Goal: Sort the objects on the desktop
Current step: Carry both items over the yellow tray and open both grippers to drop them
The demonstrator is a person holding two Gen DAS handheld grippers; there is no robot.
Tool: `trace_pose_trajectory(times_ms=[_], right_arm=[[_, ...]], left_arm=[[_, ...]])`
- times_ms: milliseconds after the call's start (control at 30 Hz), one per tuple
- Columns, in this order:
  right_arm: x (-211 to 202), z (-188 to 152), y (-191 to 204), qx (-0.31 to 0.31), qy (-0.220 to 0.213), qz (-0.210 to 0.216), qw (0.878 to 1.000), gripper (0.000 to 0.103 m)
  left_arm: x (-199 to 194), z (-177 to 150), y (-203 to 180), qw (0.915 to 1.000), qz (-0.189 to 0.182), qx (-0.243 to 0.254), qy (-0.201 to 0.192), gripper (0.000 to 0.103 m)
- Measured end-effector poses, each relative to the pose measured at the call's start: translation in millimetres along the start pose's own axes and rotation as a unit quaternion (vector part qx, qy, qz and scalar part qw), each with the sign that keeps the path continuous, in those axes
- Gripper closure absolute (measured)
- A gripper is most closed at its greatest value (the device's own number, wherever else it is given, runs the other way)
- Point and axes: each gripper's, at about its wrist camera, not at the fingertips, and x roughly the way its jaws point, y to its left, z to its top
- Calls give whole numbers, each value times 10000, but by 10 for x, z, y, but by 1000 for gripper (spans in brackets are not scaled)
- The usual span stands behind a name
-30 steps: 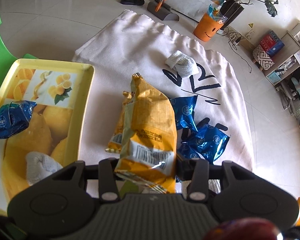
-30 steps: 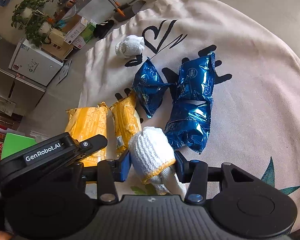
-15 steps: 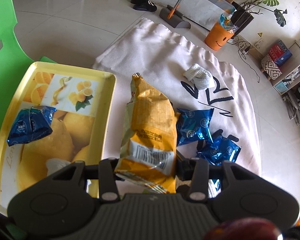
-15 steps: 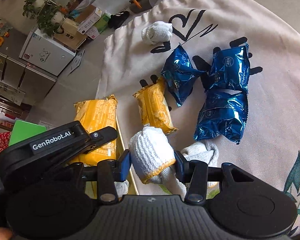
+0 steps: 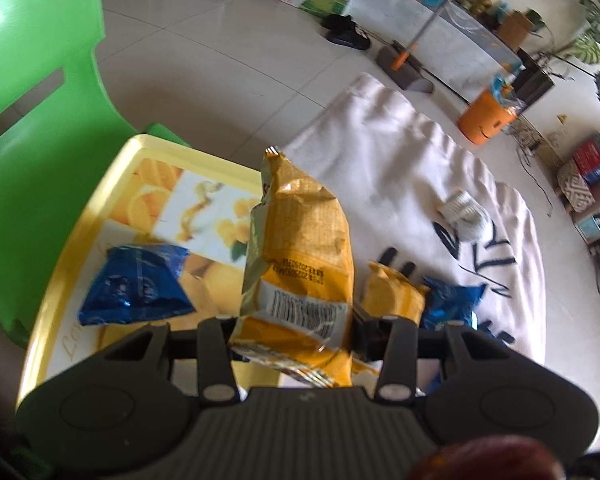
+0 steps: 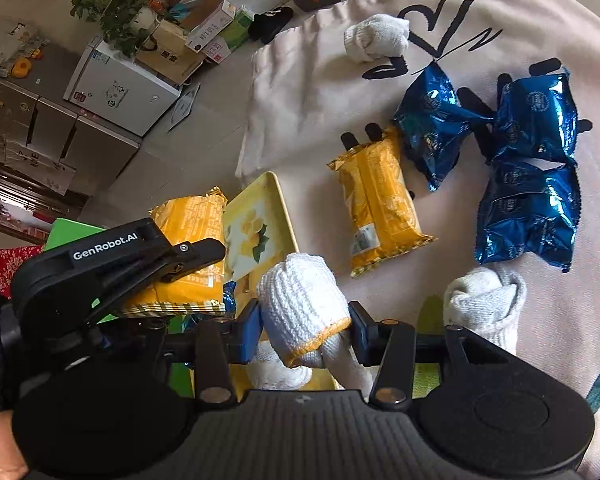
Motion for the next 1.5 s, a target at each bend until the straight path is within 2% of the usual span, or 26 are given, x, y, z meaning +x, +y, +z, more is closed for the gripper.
trace_pose_trajectory(times_ms=[300,467,567,667,733,800,867,967,1067,1100,1200,1367,1500], right_arm=[[393,-83,163,-106,174,341,9992,57],[570,-90,231,-118,259,520,9982,57],[646,-70,272,-174,231,620,9977,57],[729,-50,302,-132,235,723,9970,55],[779,-50,329,-104,268,763,9967,54],[799,-57,355,-137,293,803,9962,49],[782,-55,361,-187,270,808,9962,49],[738,-43,349,-237,224,836,9960,49],[680,-26,339,-347,132,619,9974,48],[659,-20,335,-397,78,518,9978,48],[589,13,308,-457,-6,140,9989,45],[508,59,217,-316,-43,-100,9994,40],[474,69,191,-501,4,-607,9969,37]], left_arm=[[74,161,358,9983,337,-393,-248,62],[146,230,479,9969,442,-554,-330,62],[170,280,531,9966,344,-665,-354,62],[166,323,554,9958,450,-644,-471,61],[146,335,575,9943,599,-689,-557,54],[107,336,579,9925,740,-700,-678,40],[72,331,564,9907,893,-676,-772,33],[57,318,568,9896,977,-735,-762,31],[70,303,580,9905,870,-856,-630,30],[78,297,573,9908,864,-854,-596,27],[91,277,514,9919,868,-712,-589,20],[90,227,374,9931,869,-465,-629,18],[126,182,299,9947,825,-318,-534,12]])
